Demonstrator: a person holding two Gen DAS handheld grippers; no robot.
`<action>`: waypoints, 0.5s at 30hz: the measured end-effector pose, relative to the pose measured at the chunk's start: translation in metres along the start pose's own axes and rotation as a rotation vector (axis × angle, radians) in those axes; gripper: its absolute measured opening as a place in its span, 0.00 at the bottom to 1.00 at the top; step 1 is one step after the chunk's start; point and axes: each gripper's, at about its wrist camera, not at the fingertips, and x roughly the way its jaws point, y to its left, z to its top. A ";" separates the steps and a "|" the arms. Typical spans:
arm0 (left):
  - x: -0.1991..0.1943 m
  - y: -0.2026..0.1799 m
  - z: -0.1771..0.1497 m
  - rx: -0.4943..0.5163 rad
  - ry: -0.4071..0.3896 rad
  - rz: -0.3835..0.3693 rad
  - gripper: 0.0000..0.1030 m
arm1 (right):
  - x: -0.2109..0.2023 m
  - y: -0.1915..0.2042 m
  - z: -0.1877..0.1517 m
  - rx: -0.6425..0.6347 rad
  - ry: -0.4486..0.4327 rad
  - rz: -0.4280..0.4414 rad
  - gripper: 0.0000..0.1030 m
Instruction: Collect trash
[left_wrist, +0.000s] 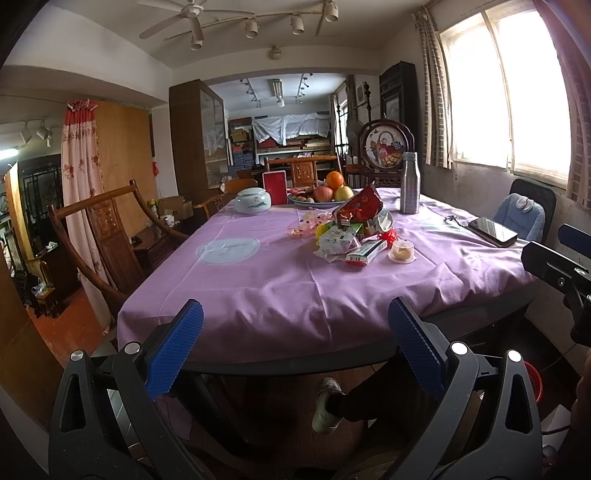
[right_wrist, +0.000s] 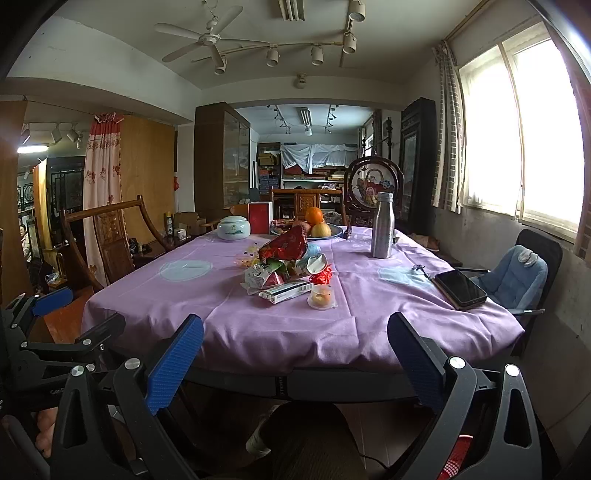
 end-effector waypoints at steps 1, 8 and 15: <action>0.000 0.000 0.000 -0.001 0.000 0.000 0.94 | 0.000 0.000 0.000 0.000 0.000 0.000 0.95; 0.000 0.000 0.000 -0.001 0.000 0.000 0.94 | 0.000 0.001 0.000 -0.003 -0.001 0.002 0.95; 0.000 0.000 0.000 -0.001 0.000 -0.001 0.94 | 0.000 0.002 -0.001 -0.001 -0.001 0.002 0.95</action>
